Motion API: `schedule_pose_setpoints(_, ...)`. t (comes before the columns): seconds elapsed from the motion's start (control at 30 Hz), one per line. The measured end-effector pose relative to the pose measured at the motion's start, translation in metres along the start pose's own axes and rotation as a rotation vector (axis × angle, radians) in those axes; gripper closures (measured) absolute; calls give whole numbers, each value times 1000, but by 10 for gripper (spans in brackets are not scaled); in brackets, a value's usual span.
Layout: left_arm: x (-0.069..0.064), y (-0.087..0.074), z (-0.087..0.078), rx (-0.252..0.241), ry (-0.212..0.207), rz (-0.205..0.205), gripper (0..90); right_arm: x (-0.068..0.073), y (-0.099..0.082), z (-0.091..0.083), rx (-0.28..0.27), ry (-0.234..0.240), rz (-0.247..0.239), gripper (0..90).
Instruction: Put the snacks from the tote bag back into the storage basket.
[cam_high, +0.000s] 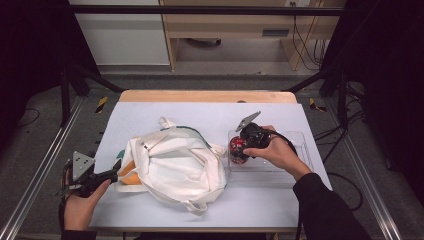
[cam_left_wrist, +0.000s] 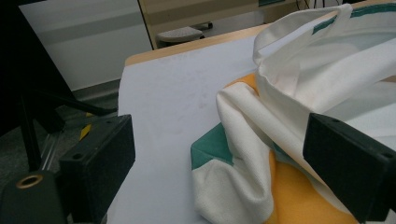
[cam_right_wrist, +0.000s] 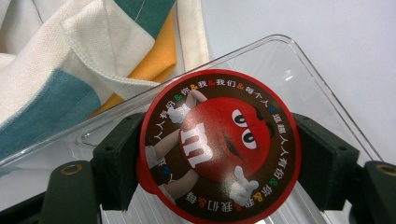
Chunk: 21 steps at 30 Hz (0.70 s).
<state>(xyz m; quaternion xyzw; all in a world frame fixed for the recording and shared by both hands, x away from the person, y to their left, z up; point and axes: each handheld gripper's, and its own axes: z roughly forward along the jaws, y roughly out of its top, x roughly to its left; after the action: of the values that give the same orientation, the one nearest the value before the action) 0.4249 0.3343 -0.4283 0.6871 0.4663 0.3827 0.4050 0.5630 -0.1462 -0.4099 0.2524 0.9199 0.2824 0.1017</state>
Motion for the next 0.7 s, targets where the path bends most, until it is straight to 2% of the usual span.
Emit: schedule_pose_setpoints(0.7, -1, 1, 0, -1, 0, 1, 92, 0, -3, 4, 5, 9, 4, 256)
